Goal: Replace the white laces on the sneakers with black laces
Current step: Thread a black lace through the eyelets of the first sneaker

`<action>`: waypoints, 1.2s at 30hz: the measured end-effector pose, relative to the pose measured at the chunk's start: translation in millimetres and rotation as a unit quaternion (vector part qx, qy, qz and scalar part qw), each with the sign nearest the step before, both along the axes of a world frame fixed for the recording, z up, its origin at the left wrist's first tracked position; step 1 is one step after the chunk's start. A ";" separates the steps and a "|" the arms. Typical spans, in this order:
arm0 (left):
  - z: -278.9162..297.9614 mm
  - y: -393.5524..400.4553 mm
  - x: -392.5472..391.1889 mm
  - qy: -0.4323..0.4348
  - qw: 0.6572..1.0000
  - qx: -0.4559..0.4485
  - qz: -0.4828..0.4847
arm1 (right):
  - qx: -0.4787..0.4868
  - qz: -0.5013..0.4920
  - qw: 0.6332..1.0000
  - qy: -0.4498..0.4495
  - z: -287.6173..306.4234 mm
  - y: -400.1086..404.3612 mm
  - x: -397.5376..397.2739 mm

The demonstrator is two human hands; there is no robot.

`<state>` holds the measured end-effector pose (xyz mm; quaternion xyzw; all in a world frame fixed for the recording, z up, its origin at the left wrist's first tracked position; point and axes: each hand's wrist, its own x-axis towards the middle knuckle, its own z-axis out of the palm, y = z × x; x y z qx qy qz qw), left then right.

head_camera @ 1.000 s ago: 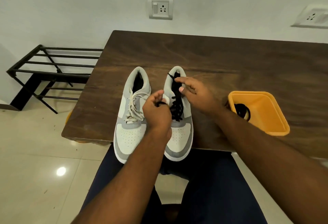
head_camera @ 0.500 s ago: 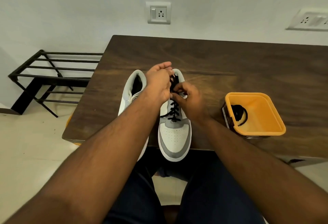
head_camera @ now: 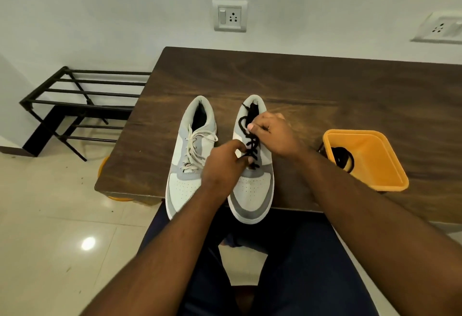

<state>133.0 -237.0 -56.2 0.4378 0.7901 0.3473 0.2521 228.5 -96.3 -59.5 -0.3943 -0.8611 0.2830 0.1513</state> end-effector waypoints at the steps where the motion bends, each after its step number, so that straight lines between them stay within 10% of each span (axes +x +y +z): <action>1: -0.9 0.7 0.6 0.013 1.000 0.017 0.009 | -0.012 -0.012 1.000 0.015 3.3 -0.3 0.1; 12: 7.3 65.1 -22.7 0.111 0.986 0.082 -0.090 | -0.189 -0.151 0.925 0.293 5.4 -8.1 1.3; 25: -16.7 120.8 -38.3 -0.079 0.975 0.181 0.102 | -0.064 0.127 0.987 -0.070 18.7 45.3 22.3; 36: -19.5 190.9 -49.9 -0.093 0.943 0.225 0.228 | -0.248 0.062 0.960 0.110 -15.4 68.6 -4.6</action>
